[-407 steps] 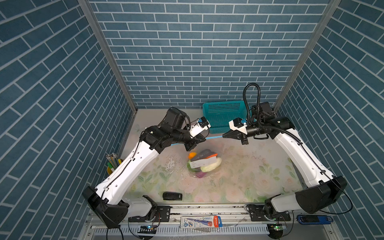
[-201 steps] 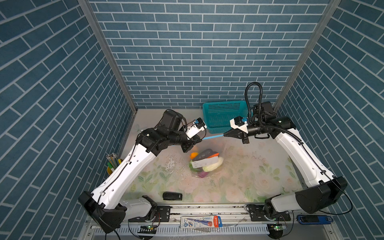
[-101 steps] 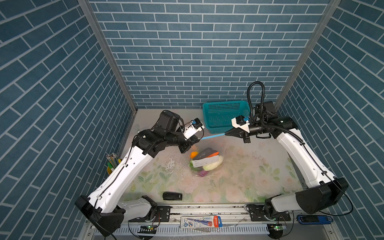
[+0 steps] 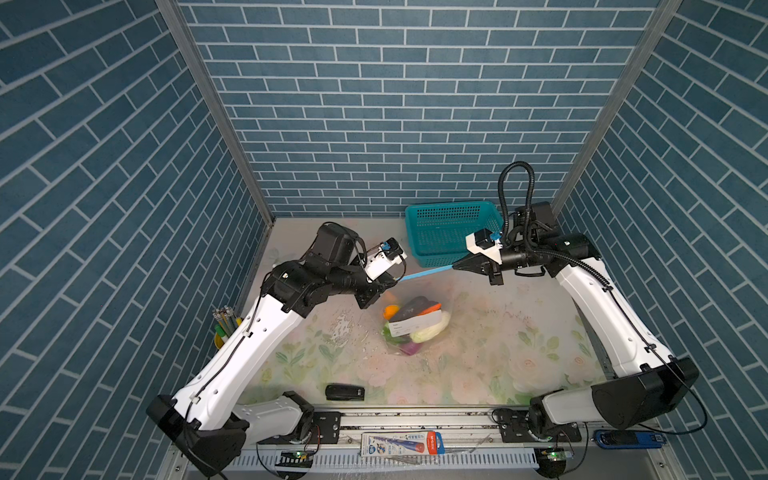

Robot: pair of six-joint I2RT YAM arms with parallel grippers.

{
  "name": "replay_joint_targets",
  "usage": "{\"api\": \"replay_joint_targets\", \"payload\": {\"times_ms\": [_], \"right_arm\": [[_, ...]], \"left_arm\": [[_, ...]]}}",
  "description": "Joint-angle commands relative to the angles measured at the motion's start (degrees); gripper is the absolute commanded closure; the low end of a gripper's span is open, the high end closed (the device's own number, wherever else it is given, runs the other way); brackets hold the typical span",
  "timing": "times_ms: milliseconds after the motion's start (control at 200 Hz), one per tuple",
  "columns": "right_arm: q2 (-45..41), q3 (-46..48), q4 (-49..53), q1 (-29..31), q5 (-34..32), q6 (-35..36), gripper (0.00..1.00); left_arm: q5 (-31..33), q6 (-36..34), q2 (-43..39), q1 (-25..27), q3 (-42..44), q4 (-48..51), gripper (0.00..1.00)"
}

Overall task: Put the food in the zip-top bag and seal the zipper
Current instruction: 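Pull the left gripper farther along the zipper, pressing it shut to the end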

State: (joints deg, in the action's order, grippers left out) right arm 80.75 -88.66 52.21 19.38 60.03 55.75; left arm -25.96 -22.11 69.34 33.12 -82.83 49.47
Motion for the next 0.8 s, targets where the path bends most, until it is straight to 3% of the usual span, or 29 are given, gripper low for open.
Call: {"api": "replay_joint_targets", "payload": {"times_ms": [0, 790], "right_arm": [[-1.9, -1.02, -0.09, -1.8, -0.79, -0.06, 1.0], [-2.79, 0.28, -2.83, -4.26, -1.85, -3.18, 1.0]], "left_arm": [[3.18, 0.0, -1.76, -1.31, 0.76, 4.36, 0.98], [4.71, -0.08, -2.8, -1.31, 1.14, 5.11, 0.98]]}}
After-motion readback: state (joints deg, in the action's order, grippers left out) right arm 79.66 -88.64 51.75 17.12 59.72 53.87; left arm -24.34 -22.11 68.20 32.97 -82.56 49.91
